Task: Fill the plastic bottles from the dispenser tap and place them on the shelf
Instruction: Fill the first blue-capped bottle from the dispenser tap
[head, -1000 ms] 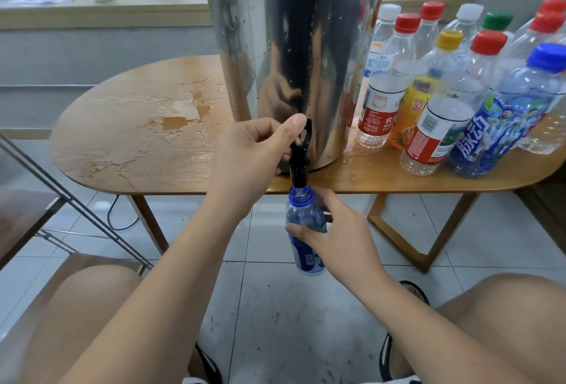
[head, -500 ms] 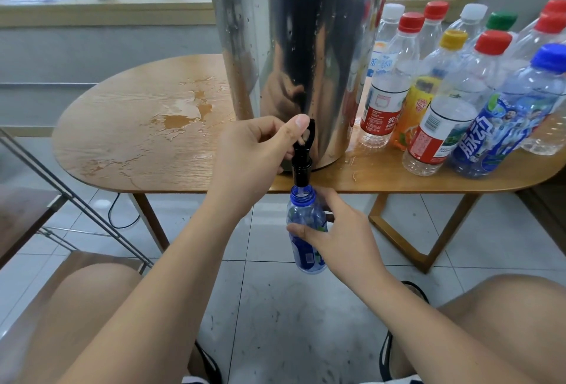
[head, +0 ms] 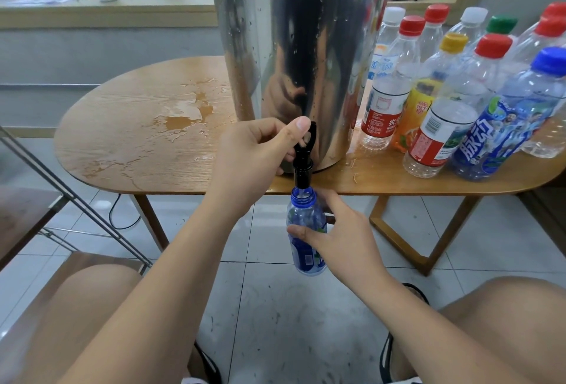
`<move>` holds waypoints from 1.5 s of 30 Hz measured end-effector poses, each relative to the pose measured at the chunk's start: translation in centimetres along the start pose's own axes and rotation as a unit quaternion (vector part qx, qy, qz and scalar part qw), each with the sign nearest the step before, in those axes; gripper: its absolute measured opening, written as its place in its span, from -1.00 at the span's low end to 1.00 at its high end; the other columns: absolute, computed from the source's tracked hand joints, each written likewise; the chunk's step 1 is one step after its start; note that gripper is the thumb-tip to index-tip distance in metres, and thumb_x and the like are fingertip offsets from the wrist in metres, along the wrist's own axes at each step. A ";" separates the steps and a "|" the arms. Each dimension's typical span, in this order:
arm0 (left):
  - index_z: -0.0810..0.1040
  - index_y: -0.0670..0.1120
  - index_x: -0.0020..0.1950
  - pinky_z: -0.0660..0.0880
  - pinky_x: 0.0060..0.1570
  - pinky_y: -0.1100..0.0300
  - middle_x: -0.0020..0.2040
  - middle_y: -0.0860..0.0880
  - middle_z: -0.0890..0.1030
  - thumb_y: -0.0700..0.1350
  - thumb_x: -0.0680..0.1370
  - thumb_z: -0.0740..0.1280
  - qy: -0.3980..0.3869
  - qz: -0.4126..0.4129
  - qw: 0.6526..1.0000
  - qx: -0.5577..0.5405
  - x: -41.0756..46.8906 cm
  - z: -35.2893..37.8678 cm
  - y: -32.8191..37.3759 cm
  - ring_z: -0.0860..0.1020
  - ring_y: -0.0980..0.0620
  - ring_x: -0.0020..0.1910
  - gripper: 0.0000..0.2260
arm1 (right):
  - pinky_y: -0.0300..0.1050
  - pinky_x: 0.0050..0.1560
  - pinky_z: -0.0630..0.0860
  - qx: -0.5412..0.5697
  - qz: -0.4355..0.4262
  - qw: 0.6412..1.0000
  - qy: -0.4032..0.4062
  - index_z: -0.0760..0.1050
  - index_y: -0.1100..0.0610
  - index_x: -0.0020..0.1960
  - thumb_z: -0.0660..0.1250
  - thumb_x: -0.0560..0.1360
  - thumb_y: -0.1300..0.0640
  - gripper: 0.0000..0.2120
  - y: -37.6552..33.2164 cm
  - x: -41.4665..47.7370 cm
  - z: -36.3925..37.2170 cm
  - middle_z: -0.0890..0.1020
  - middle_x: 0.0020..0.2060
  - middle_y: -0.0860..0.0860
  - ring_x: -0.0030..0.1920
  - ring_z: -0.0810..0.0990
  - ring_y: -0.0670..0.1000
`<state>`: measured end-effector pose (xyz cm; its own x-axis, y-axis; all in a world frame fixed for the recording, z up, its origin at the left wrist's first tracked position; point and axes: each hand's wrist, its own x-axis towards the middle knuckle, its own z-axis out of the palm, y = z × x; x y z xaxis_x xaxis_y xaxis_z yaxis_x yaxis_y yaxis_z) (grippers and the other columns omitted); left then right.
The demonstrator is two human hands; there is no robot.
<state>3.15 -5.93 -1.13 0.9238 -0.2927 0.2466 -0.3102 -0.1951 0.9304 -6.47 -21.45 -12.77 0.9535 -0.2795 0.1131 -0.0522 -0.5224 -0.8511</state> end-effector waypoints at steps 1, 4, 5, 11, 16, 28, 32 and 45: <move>0.75 -0.06 -0.15 0.56 -0.28 0.23 -0.25 -0.09 0.72 0.16 0.65 0.46 -0.004 -0.005 1.000 -0.001 0.1 -0.1 0.0 0.66 0.08 -0.26 -0.66 | -0.56 -0.01 0.43 0.001 0.000 1.000 0.000 0.51 -0.28 0.36 0.67 0.40 -0.15 -0.40 0.0 0.0 0.0 0.66 0.12 -0.39 0.14 0.56 -0.42; 0.75 -0.11 -0.14 0.58 -0.25 0.19 -0.24 -0.10 0.73 0.14 0.65 0.47 -0.016 -0.016 1.000 -0.016 0.3 -0.3 0.2 0.69 0.04 -0.22 -0.65 | -0.56 0.00 0.43 0.002 0.001 1.000 0.000 0.51 -0.28 0.35 0.67 0.39 -0.16 -0.40 -0.1 0.0 0.0 0.66 0.12 -0.39 0.13 0.57 -0.40; 0.75 -0.14 -0.13 0.59 -0.26 0.19 -0.24 -0.11 0.73 0.13 0.64 0.47 -0.017 -0.020 0.999 -0.020 0.4 -0.4 0.2 0.69 0.04 -0.21 -0.64 | -0.55 0.00 0.43 0.003 0.001 1.000 0.000 0.51 -0.28 0.35 0.67 0.39 -0.16 -0.40 -0.1 0.0 0.0 0.67 0.12 -0.39 0.13 0.57 -0.40; 0.73 -0.19 -0.12 0.62 -0.27 0.20 -0.22 -0.14 0.74 0.12 0.63 0.48 -0.020 -0.032 0.999 -0.027 0.5 -0.5 0.4 0.70 0.03 -0.22 -0.62 | -0.51 -0.01 0.45 0.001 0.005 1.000 -0.003 0.50 -0.27 0.38 0.67 0.40 -0.17 -0.38 -0.3 -0.1 -0.1 0.66 0.15 -0.37 0.14 0.59 -0.34; 0.73 -0.20 -0.12 0.61 -0.29 0.20 -0.23 -0.12 0.73 0.12 0.64 0.48 -0.021 -0.036 0.999 -0.028 0.4 -0.4 0.5 0.67 0.04 -0.25 -0.61 | -0.38 0.08 0.51 -0.002 0.008 1.000 -0.010 0.49 -0.22 0.41 0.66 0.41 -0.17 -0.36 -0.5 -0.1 -0.1 0.67 0.20 -0.31 0.18 0.62 -0.24; 0.71 -0.23 -0.11 0.56 -0.30 0.19 -0.27 -0.09 0.71 0.13 0.64 0.48 -0.028 -0.042 0.998 -0.036 0.4 -0.6 0.6 0.65 0.04 -0.26 -0.59 | -0.27 0.15 0.57 -0.006 0.011 1.000 -0.013 0.48 -0.22 0.43 0.65 0.42 -0.19 -0.35 -0.7 -0.1 -0.2 0.67 0.23 -0.29 0.19 0.62 -0.19; 0.69 -0.20 -0.14 0.55 -0.29 0.20 -0.27 -0.12 0.70 0.12 0.64 0.47 -0.032 -0.031 0.998 -0.043 0.4 -0.5 0.5 0.63 0.00 -0.25 -0.61 | -0.25 0.16 0.57 -0.006 0.010 1.000 -0.012 0.48 -0.23 0.43 0.65 0.42 -0.20 -0.35 -0.6 -0.1 -0.2 0.66 0.23 -0.30 0.19 0.62 -0.20; 0.68 -0.25 -0.13 0.54 -0.26 0.24 -0.25 -0.16 0.70 0.12 0.64 0.47 -0.032 -0.029 0.998 -0.055 0.4 -0.4 0.4 0.62 -0.01 -0.24 -0.58 | -0.44 0.02 0.47 -0.001 0.006 1.000 -0.008 0.48 -0.27 0.38 0.66 0.41 -0.19 -0.38 -0.6 -0.1 -0.1 0.66 0.16 -0.35 0.12 0.58 -0.36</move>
<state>3.47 -5.76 -0.58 0.9222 -0.3440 0.1766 -0.2268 -0.1113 0.9676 -6.57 -21.24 -12.23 0.9573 -0.2733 0.0938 -0.0653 -0.5210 -0.8510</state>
